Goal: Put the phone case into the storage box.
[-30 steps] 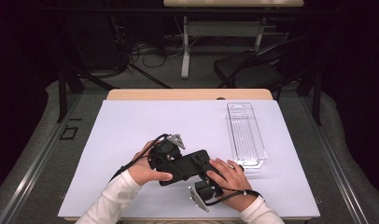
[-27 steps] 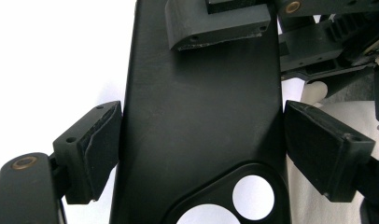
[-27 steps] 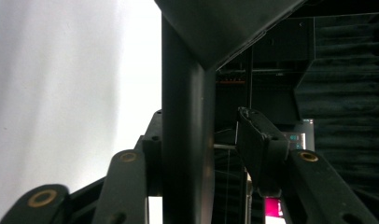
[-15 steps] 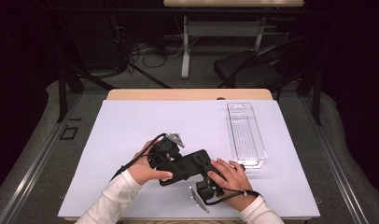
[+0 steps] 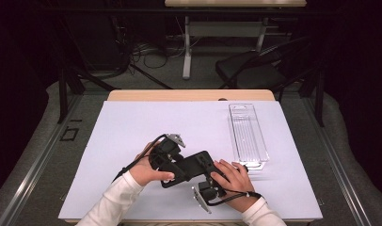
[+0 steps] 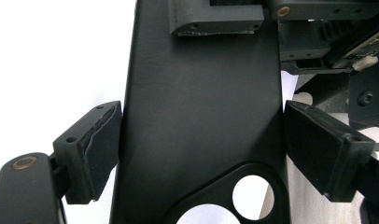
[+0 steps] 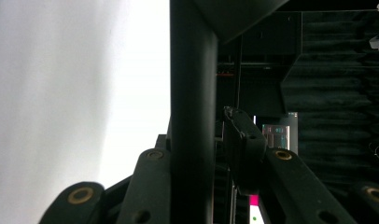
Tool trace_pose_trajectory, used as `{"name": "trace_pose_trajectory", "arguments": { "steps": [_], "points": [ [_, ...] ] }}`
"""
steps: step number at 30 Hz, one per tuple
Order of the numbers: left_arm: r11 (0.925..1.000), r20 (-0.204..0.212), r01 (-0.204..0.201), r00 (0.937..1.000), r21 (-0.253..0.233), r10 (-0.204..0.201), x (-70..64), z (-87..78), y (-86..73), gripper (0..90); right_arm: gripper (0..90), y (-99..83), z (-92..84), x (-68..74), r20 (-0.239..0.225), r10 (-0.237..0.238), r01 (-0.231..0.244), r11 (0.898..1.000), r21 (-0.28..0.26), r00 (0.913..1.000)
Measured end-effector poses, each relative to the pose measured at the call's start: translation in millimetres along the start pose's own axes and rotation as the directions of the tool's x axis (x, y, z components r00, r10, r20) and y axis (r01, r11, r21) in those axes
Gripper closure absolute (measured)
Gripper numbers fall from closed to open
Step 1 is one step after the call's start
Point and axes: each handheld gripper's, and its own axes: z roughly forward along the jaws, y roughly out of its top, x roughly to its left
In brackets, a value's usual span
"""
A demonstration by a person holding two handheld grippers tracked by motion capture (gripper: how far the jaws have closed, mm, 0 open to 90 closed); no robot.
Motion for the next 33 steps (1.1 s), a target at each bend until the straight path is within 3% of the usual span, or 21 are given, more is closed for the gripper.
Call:
{"name": "trace_pose_trajectory", "arguments": {
  "steps": [18, 33],
  "points": [
    [0.9999, 0.012, 0.004, 0.9999, -0.011, -0.004, -0.1, -0.5, 0.1, 14.7, 83.4, -1.6, 2.0, 1.7, 0.017, -0.014, 0.014, 1.0, -0.003, 0.9998],
    [0.9995, 0.034, 0.023, 0.9992, -0.023, -0.023, 0.6, -2.0, -0.2, 14.5, 86.2, -0.7, 1.1, 2.7, 0.052, -0.007, 0.007, 1.0, 0.006, 0.9986]
  ]
}}
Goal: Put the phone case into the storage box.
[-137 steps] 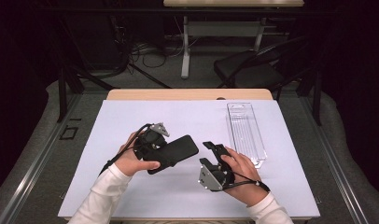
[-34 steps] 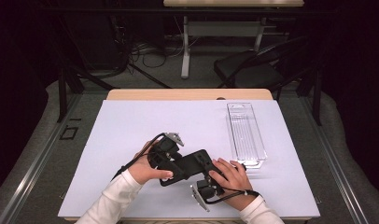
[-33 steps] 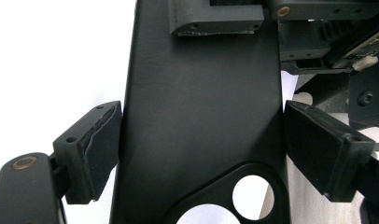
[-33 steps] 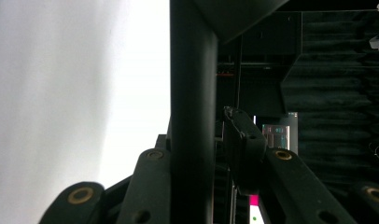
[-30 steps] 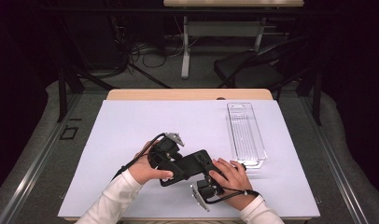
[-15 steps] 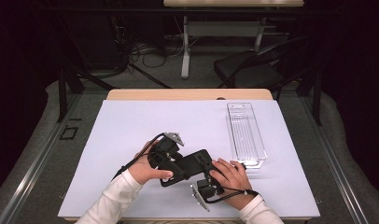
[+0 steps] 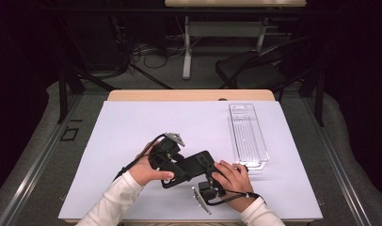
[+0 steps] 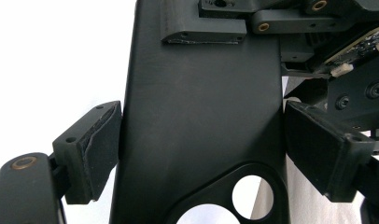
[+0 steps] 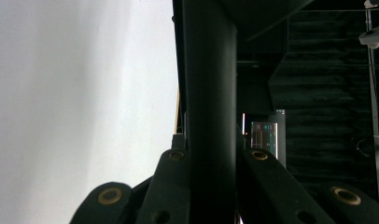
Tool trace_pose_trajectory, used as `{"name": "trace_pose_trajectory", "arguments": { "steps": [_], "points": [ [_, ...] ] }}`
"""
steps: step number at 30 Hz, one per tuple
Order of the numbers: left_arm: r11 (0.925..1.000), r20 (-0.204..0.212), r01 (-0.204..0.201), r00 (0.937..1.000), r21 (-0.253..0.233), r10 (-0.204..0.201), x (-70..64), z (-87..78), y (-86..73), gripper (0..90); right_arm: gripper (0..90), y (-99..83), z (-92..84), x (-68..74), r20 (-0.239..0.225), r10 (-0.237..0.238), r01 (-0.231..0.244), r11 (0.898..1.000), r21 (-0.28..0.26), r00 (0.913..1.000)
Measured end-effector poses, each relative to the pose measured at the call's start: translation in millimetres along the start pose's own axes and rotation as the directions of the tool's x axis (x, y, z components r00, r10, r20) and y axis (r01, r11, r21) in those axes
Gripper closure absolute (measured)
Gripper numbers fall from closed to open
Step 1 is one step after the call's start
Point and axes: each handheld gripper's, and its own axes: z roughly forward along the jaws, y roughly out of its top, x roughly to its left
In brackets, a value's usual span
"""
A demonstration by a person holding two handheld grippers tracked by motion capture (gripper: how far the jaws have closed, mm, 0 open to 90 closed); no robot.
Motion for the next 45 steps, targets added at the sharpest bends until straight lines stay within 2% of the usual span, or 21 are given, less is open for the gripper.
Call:
{"name": "trace_pose_trajectory", "arguments": {
  "steps": [12, 14, 15, 24, 25, 26, 27, 28, 31, 34, 35, 36, 38, 39, 42, 43, 45],
  "points": [
    [0.9999, -0.001, -0.004, 1.0, -0.017, 0.004, 0.9, 1.1, -0.1, 13.5, 86.8, -1.3, 0.6, 0.4, -0.005, 0.007, -0.007, 1.0, 0.004, 1.0],
    [0.9998, -0.021, -0.013, 0.9997, -0.018, 0.012, 0.2, 0.8, -0.1, 13.3, 86.9, -1.5, 0.7, 0.6, -0.003, 0.015, -0.015, 1.0, 0.003, 0.9999],
    [0.9996, -0.006, -0.013, 0.9999, -0.025, 0.012, 0.6, 0.8, -0.4, 13.2, 87.0, -1.6, 0.7, 0.5, -0.004, 0.016, -0.016, 1.0, 0.004, 0.9999],
    [0.9983, -0.023, -0.033, 0.9992, -0.048, 0.032, 0.8, -0.2, -1.0, 12.5, 87.2, -3.7, 1.4, -0.6, -0.014, 0.019, -0.019, 1.0, 0.011, 0.9997],
    [0.9983, -0.037, -0.035, 0.9987, -0.045, 0.034, 0.3, -0.9, -1.0, 12.6, 87.1, -3.6, 1.6, -0.4, -0.015, 0.016, -0.016, 1.0, 0.01, 0.9998],
    [0.9981, -0.019, -0.034, 0.9993, -0.052, 0.033, 1.3, -1.7, -1.3, 12.6, 87.2, -3.5, 1.6, 0.0, -0.018, 0.014, -0.014, 1.0, 0.012, 0.9997],
    [0.998, -0.032, -0.035, 0.999, -0.053, 0.033, 1.2, -2.8, -1.3, 12.6, 87.2, -3.5, 1.7, 0.6, -0.021, 0.015, -0.015, 1.0, 0.011, 0.9997],
    [0.9977, -0.022, -0.032, 0.9993, -0.06, 0.03, 1.8, -3.8, -1.7, 12.6, 87.1, -3.5, 1.8, 1.0, -0.024, 0.014, -0.013, 1.0, 0.011, 0.9996],
    [0.9969, -0.031, -0.03, 0.9991, -0.073, 0.028, 2.9, -7.5, -2.3, 12.6, 87.1, -4.4, 2.0, 0.7, -0.025, 0.012, -0.011, 1.0, 0.012, 0.9996],
    [0.9959, -0.042, -0.028, 0.9988, -0.086, 0.024, 4.7, -11.3, -3.3, 12.6, 87.2, -6.0, 1.8, 0.9, -0.025, 0.027, -0.026, 1.0, 0.016, 0.9993],
    [0.9962, -0.062, -0.024, 0.9979, -0.084, 0.019, 4.4, -12.6, -3.6, 12.6, 87.1, -6.6, 1.6, 0.4, -0.026, 0.021, -0.021, 1.0, 0.019, 0.9994],
    [0.9953, -0.041, -0.022, 0.999, -0.094, 0.018, 6.0, -13.5, -4.2, 12.7, 87.1, -7.2, 1.5, 0.4, -0.028, 0.022, -0.022, 1.0, 0.022, 0.9994],
    [0.9952, -0.054, -0.024, 0.9984, -0.095, 0.019, 6.7, -16.2, -4.6, 12.7, 87.1, -8.1, 1.4, 1.0, -0.023, 0.035, -0.035, 0.999, 0.024, 0.9991],
    [0.9945, -0.04, -0.024, 0.999, -0.102, 0.021, 7.5, -17.3, -5.1, 12.7, 87.1, -8.4, 1.3, 1.0, -0.023, 0.036, -0.035, 0.999, 0.026, 0.9991],
    [0.9933, -0.051, -0.022, 0.9985, -0.114, 0.017, 8.9, -22.6, -6.2, 12.8, 87.1, -9.4, 1.1, 0.1, -0.025, 0.029, -0.029, 0.999, 0.029, 0.9992],
    [0.993, -0.069, -0.022, 0.9975, -0.116, 0.014, 9.4, -24.9, -6.6, 13.2, 87.1, -9.8, 1.2, 0.2, -0.022, 0.037, -0.037, 0.999, 0.027, 0.999],
    [0.991, -0.067, -0.017, 0.9977, -0.133, 0.009, 12.1, -29.6, -8.2, 13.7, 87.2, -11.1, 0.7, 0.0, -0.02, 0.049, -0.048, 0.998, 0.032, 0.9986]
  ]
}}
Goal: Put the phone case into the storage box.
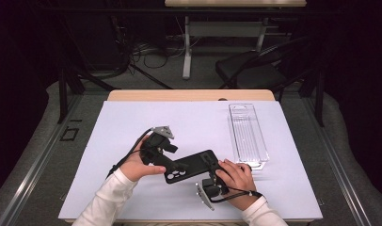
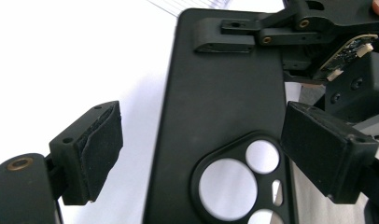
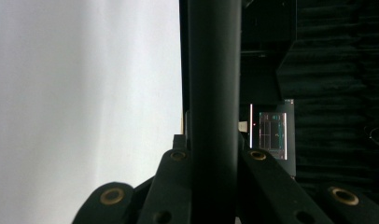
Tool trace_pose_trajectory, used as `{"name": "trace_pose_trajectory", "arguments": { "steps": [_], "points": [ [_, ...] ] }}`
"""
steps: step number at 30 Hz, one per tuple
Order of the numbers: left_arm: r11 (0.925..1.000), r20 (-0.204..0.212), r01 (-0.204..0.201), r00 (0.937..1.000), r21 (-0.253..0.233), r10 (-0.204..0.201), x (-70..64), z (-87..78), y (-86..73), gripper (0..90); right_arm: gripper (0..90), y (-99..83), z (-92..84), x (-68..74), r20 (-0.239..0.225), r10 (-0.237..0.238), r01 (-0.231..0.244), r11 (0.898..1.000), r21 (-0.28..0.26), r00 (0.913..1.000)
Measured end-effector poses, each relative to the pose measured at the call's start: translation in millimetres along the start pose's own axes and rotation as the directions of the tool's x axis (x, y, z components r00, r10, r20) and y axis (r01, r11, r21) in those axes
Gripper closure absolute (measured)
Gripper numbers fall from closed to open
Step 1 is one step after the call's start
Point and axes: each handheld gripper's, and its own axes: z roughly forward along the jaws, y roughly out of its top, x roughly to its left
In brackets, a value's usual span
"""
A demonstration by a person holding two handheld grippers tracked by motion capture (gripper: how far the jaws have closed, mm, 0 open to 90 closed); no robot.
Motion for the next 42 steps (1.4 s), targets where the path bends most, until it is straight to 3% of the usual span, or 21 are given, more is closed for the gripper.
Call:
{"name": "trace_pose_trajectory", "arguments": {
  "steps": [10, 17, 21, 42],
  "points": [
    [0.9972, -0.048, 0.035, 0.9981, -0.066, -0.038, 14.4, -22.5, -5.0, 15.9, 87.2, -6.4, -1.4, -3.3, -0.003, 0.03, -0.03, 1.0, 0.005, 0.9995],
    [0.9945, -0.093, 0.037, 0.9946, -0.099, -0.046, 22.4, -31.6, -9.4, 18.2, 87.2, -6.4, -1.7, -3.2, -0.006, 0.037, -0.037, 0.999, 0.008, 0.9993],
    [0.9943, -0.111, 0.037, 0.9927, -0.099, -0.048, 25.0, -33.8, -11.0, 18.5, 87.2, -6.3, -1.4, -3.8, -0.008, 0.029, -0.028, 1.0, 0.007, 0.9996],
    [0.9953, -0.165, 0.03, 0.9853, -0.092, -0.045, 29.6, -33.7, -13.9, 21.5, 87.2, -7.1, -1.7, -4.3, -0.021, 0.073, -0.073, 0.997, -0.002, 0.9971]
  ]
}}
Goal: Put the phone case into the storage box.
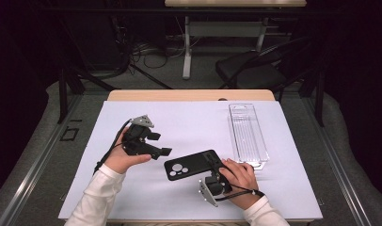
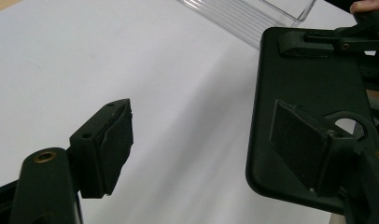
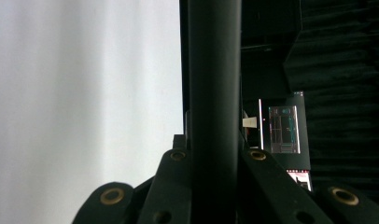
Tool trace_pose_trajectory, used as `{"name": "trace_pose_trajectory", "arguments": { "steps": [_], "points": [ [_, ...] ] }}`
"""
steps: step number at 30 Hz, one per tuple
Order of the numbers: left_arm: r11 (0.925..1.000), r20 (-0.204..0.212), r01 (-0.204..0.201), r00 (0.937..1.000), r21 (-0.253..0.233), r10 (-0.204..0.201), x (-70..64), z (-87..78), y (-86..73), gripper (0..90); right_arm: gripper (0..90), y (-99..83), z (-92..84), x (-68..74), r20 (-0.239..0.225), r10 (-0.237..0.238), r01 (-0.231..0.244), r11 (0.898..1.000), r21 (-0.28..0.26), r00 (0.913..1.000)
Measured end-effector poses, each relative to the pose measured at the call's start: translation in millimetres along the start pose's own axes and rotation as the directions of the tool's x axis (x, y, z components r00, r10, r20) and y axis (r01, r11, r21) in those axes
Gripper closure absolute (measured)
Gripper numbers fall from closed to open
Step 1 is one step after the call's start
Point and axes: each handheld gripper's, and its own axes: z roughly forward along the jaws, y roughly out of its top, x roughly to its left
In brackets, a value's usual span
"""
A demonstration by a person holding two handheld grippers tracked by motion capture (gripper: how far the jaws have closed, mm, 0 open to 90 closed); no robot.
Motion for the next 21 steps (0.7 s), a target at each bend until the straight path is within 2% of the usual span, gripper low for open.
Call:
{"name": "trace_pose_trajectory", "arguments": {
  "steps": [17, 19, 21],
  "points": [
    [1.0, -0.021, 0.004, 0.9998, -0.005, -0.004, 2.8, -2.2, -0.8, 21.4, 87.2, -1.3, -0.4, -2.0, -0.01, 0.026, -0.026, 1.0, -0.007, 0.9996],
    [1.0, -0.025, 0.0, 0.9997, -0.01, 0.0, 3.4, -2.8, -0.9, 21.4, 87.3, -1.6, -0.7, -2.3, -0.018, 0.039, -0.039, 0.999, -0.007, 0.9991],
    [0.9999, -0.028, -0.001, 0.9996, -0.017, 0.001, 3.8, -3.7, -1.1, 21.4, 87.3, -2.3, -1.1, -3.3, -0.034, 0.071, -0.071, 0.997, -0.012, 0.9969]
  ]
}}
